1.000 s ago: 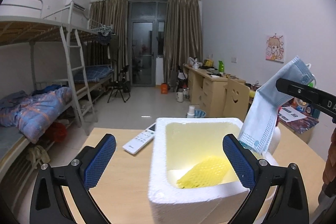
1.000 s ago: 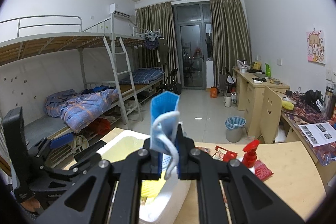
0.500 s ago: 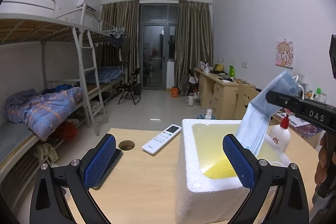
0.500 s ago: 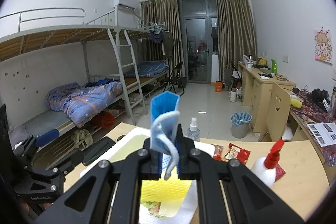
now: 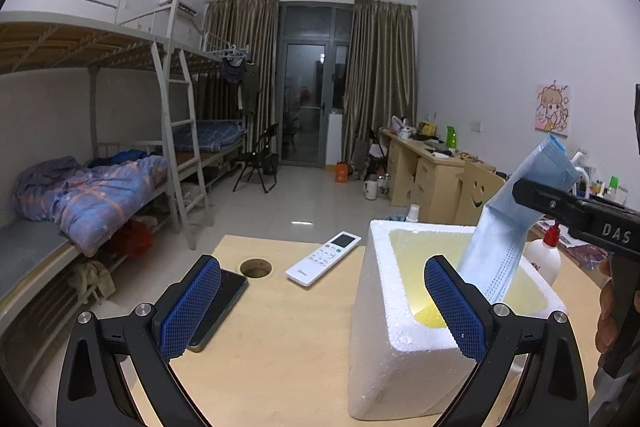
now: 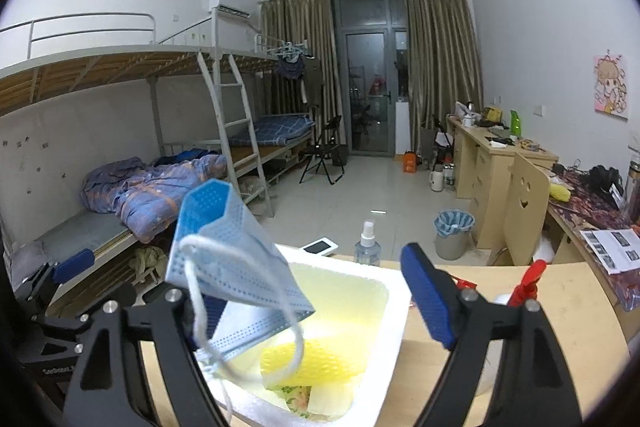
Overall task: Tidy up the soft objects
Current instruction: 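Lower the blue mask into the foam box and open the right tool, then withdraw both tools from the foam box toward the grey sock and white stick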
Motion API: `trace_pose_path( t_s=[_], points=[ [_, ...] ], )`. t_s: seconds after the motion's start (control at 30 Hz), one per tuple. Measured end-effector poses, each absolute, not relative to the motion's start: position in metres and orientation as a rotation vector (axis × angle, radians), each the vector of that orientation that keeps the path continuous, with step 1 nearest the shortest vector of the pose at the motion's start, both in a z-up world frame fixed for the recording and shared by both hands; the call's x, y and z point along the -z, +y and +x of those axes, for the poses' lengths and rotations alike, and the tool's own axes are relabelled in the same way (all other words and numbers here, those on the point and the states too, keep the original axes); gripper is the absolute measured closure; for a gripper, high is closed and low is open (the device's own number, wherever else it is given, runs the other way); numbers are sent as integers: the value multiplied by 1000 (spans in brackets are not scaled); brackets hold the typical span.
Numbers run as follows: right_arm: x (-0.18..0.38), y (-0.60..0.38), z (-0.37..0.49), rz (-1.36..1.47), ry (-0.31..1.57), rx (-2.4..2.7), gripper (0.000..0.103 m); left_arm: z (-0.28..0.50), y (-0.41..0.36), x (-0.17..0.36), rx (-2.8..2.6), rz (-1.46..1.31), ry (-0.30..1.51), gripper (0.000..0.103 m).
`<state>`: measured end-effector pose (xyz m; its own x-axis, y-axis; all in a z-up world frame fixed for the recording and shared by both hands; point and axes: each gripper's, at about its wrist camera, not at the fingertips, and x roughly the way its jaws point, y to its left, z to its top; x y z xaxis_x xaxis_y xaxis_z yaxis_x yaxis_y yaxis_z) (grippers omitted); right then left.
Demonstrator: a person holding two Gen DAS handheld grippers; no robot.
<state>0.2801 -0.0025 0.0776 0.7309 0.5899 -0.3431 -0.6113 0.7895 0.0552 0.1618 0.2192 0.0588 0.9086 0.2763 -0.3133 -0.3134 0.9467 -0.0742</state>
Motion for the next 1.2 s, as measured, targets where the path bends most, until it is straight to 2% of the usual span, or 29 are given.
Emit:
trace_pose_path(
  t_s=[0.07, 0.13, 0.23, 0.73, 1.2],
  points=[
    [-72, 6, 287, -112, 396, -645, 9, 163, 219, -59, -305, -123, 314, 1],
    [-62, 18, 295, -186, 463, -595, 9, 162, 219, -60, -302, -122, 312, 1],
    [-61, 11, 295, -129, 476, -639, 9, 160, 218, -60, -306, -115, 302, 1],
    [-63, 4, 279, -135, 446, -651, 9, 159, 216, -60, -299, -111, 310, 1],
    [-83, -35, 245, -88, 376, -620, 7, 118, 183, -78, -268, -98, 264, 1]
  ],
)
